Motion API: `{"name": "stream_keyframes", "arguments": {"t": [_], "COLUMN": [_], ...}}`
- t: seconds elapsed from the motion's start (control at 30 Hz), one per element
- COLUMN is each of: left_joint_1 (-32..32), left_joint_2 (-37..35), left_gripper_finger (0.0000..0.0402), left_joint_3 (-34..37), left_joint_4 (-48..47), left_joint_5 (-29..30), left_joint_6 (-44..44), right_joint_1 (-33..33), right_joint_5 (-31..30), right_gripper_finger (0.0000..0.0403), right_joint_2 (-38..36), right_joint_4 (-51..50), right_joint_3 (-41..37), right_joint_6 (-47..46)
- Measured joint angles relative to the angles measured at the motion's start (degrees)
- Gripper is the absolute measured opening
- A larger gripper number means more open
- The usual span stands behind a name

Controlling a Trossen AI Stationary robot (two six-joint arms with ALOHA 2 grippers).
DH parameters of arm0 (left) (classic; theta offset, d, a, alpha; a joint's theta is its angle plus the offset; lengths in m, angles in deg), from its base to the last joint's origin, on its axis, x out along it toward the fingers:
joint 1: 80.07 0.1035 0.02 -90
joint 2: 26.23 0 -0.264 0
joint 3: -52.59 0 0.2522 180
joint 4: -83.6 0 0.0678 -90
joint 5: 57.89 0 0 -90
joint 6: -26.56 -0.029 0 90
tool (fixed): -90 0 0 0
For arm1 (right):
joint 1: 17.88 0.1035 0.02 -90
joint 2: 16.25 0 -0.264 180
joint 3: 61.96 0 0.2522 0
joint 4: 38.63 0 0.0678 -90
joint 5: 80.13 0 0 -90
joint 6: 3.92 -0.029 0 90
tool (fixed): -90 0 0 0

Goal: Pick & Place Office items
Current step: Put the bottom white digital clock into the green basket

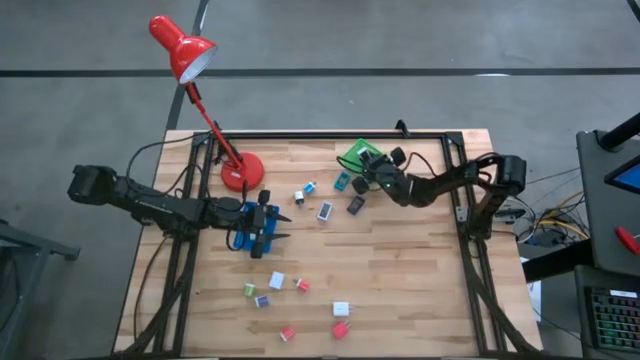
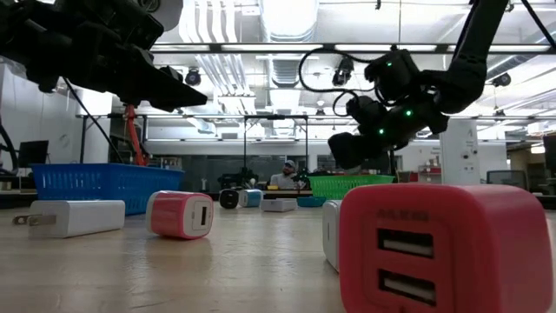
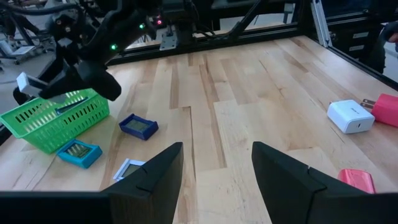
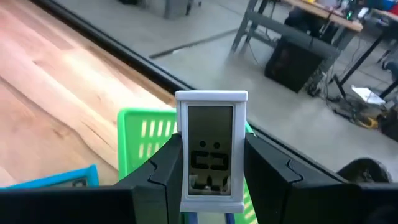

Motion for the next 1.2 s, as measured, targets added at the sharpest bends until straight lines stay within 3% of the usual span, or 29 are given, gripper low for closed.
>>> {"name": "stream_keyframes", "arguments": {"t": [0.4, 0.8, 1.2], "left_joint_1": [0.0, 0.0, 0.0], "left_joint_2": [0.0, 0.0, 0.0], "left_gripper_finger": [0.0195, 0.0195, 0.0195], "left_joint_3": [0.0, 0.0, 0.0], "left_joint_4": [0.0, 0.0, 0.0], "left_joint_5": [0.01, 0.0, 0.01], "left_joint_6": [-0.04, -0.21, -0.21], "right_joint_1": [-3.34, -7.86, -9.71], "right_joint_5": [4.67, 15.57, 21.66], "right_gripper_finger": [0.0124, 0.0124, 0.0124], "right_joint_2": [-0.04, -0.04, -0.13], "right_joint_4": [-17.1, -33.03, -40.18], "right_joint_3": [7.67, 14.64, 16.63], "right_joint_6": [-3.26, -7.41, -8.59]}}
